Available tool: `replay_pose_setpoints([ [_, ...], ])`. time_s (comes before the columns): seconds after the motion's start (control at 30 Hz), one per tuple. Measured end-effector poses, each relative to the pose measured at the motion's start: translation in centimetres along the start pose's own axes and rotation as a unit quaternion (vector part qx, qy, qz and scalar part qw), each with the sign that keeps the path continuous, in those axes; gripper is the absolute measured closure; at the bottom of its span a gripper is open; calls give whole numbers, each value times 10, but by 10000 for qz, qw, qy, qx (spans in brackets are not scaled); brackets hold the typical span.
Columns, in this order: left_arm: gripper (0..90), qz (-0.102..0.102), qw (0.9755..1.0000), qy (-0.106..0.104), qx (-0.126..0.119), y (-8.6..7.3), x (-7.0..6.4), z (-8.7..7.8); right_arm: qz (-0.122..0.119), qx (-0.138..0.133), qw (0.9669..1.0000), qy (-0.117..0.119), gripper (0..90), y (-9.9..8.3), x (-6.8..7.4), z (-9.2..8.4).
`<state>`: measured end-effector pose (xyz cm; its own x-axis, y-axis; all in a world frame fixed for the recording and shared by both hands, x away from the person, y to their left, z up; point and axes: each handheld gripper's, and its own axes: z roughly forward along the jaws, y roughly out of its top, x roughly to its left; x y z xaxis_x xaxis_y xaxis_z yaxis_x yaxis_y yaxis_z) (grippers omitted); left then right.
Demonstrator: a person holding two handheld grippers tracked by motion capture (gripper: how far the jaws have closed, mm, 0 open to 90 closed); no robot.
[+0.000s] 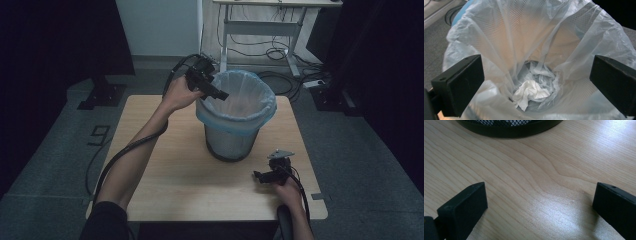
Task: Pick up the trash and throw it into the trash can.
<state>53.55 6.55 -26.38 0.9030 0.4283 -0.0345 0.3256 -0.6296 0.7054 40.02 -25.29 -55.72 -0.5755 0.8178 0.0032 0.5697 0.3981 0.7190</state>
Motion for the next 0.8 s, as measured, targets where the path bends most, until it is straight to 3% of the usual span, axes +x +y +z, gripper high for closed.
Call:
replay_pose_setpoints([
  [0.3, 0, 96, 9998, 146, -32, -19, 4, -16, -4, -1, 10000, -6, 0, 0, 0, 0],
  [0.5, 0, 41, 9997, 151, -171, -33, 6, -25, -3, -1, 10000, -5, 0, 0, 0, 0],
  [0.8, 0, 141, 9993, 215, -273, -52, 4, -37, 1, 0, 10000, -2, 0, 0, 0, 0],
])
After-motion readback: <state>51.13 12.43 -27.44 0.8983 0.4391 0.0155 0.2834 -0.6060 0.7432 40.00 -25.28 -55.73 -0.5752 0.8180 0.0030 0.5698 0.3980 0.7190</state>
